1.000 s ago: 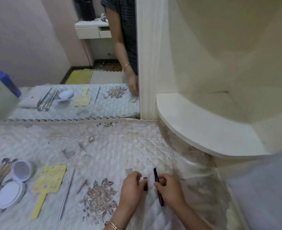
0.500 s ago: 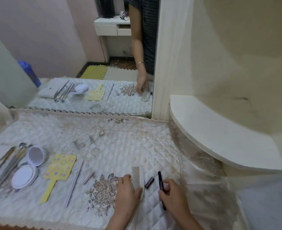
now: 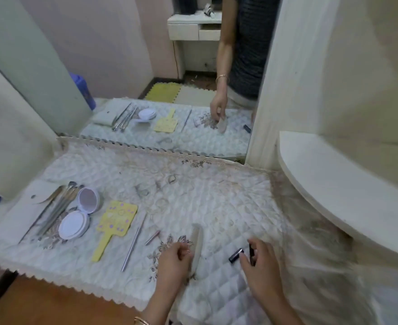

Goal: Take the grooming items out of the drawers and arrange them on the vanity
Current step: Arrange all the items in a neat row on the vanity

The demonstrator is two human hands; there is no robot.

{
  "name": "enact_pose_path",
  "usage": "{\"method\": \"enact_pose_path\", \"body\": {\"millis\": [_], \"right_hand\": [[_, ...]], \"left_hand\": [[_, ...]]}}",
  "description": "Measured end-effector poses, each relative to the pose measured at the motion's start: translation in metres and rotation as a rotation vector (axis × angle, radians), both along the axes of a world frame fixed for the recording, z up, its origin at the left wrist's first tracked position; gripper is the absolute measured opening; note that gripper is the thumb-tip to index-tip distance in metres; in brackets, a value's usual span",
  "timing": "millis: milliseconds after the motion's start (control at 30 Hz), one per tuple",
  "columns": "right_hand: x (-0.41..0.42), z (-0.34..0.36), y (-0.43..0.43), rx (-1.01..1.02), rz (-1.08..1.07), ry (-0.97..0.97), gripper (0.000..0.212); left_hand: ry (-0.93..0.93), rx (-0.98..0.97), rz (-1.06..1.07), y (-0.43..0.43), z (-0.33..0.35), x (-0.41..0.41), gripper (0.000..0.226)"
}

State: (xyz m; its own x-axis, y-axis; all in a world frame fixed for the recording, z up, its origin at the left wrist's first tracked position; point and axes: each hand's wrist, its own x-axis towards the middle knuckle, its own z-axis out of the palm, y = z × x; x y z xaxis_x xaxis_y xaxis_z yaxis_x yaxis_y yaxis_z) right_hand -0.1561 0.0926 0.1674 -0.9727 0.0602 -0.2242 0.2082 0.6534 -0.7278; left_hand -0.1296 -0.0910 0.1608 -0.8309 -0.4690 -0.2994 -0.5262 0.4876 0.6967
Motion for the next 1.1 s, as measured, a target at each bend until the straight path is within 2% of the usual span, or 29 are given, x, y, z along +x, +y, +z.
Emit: {"method": "enact_pose_path", "body": {"millis": [67, 167, 233, 367, 433, 567, 700, 933, 1100], "right_hand": [[-0.001, 0.006, -0.022, -0.060, 0.096, 0.001, 0.029], [0.000, 0.003, -0.065, -0.067, 0.248, -0.062, 0.027], [0.002, -0.002, -0.094, -0.066, 0.266, -0.089, 0.028], [0.009, -0.011, -0.143, 0.004, 0.220, -0.132, 0.040], [0.008, -0.011, -0.159, 0.050, 0.126, -0.153, 0.046], [0.009, -0.012, -0.175, 0.092, -0.020, -0.167, 0.046], [0.012, -0.012, -0.179, 0.071, -0.064, -0.235, 0.030], [0.006, -0.011, -0.195, 0.035, -0.108, -0.255, 0.017], [0.000, -0.010, -0.206, 0.093, 0.033, -0.199, 0.034]], "left_hand": [[-0.007, -0.008, 0.021, -0.023, 0.001, 0.002, 0.023], [-0.034, -0.091, -0.138, -0.055, -0.002, 0.003, 0.018], [-0.044, -0.139, -0.218, -0.076, -0.005, 0.002, 0.016], [0.034, -0.208, -0.280, -0.122, -0.011, -0.003, 0.020], [0.045, -0.282, -0.368, -0.136, -0.015, -0.010, 0.027], [0.030, -0.314, -0.503, -0.137, -0.016, -0.020, 0.033], [0.064, -0.293, -0.492, -0.138, -0.023, -0.022, 0.024], [0.127, -0.208, -0.422, -0.151, -0.024, -0.015, 0.025], [0.118, -0.234, -0.375, -0.155, -0.023, -0.015, 0.019]]}}
